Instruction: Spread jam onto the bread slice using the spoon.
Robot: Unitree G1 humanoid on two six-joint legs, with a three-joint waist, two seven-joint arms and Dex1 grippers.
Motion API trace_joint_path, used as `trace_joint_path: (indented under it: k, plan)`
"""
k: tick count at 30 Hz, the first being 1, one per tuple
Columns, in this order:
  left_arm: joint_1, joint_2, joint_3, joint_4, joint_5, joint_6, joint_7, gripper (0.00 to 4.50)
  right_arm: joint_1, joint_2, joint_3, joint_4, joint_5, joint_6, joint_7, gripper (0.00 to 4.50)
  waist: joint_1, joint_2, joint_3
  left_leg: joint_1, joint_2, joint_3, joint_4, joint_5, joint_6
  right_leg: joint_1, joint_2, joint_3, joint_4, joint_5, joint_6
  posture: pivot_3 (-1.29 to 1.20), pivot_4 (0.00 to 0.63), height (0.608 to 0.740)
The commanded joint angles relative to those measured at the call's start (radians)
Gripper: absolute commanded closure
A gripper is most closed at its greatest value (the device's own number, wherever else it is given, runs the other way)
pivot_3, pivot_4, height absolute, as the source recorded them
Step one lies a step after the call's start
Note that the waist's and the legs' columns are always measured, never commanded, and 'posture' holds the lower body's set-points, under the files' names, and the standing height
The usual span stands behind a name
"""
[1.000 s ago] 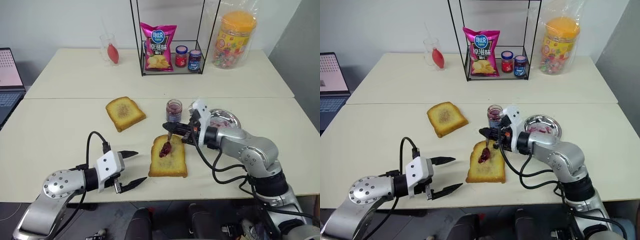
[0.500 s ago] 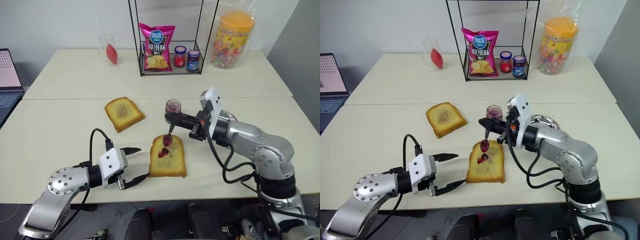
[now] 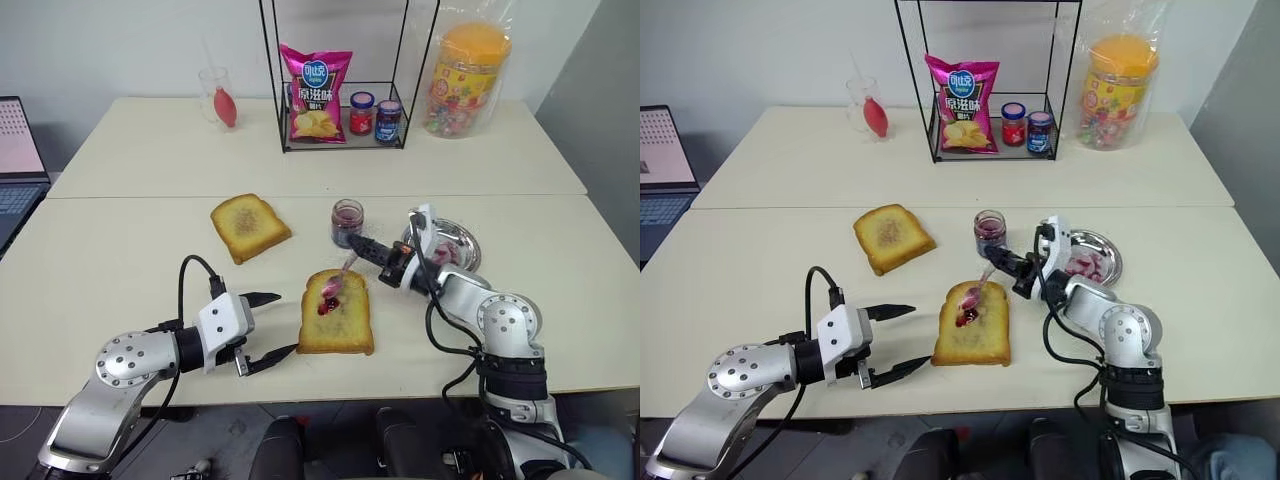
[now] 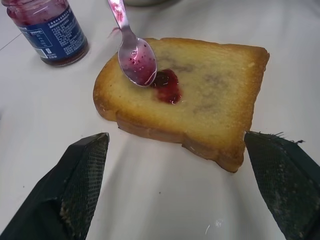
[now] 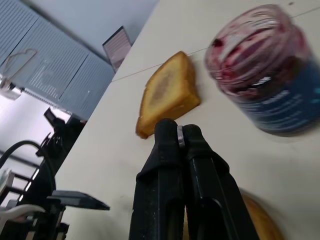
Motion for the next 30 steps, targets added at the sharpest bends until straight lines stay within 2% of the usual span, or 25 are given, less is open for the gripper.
trace_joint_path:
  k: [1,10,16,23,30]
  plan:
    - [0.001,0.004,-0.004,-0.019,-0.001,-0.013,-0.006,0.0,0.054,-0.059,-0.041,0.008,0.008,0.022,0.022,4.47,0.003,0.0,0.0,0.0,0.0,0.0,0.0,0.0,0.0,0.001,0.0,0.0,0.0,0.0,0.0,0.0,0.15,0.74]
    - [0.009,0.008,0.003,-0.018,-0.002,-0.014,-0.01,0.0,0.026,-0.126,-0.089,-0.047,0.075,0.05,0.021,4.47,0.001,0.0,-0.001,0.005,0.0,0.0,0.0,0.0,0.0,0.004,0.0,0.0,0.0,0.0,0.0,0.0,0.15,0.74]
    - [0.018,0.007,0.014,-0.018,-0.007,-0.017,-0.007,0.0,-0.013,-0.075,-0.126,-0.084,0.215,0.113,-0.06,4.47,-0.001,0.0,-0.001,0.005,0.0,0.0,0.0,0.0,0.0,0.004,0.0,0.001,0.0,0.0,0.0,0.0,0.15,0.74]
    - [0.016,0.004,0.006,-0.019,-0.008,-0.018,-0.009,0.0,-0.006,-0.005,-0.057,-0.017,0.152,0.067,-0.083,4.47,-0.001,0.0,0.0,0.005,0.001,0.001,-0.001,0.0,0.0,0.004,0.001,0.001,0.0,0.0,0.0,0.0,0.15,0.74]
    - [0.011,0.001,-0.001,-0.019,-0.007,-0.019,-0.009,0.0,0.015,-0.027,-0.027,0.007,0.111,0.074,-0.061,4.47,-0.001,0.0,0.0,0.005,0.001,0.001,-0.001,0.0,0.0,0.004,0.001,0.001,0.0,0.0,0.0,0.0,0.15,0.74]
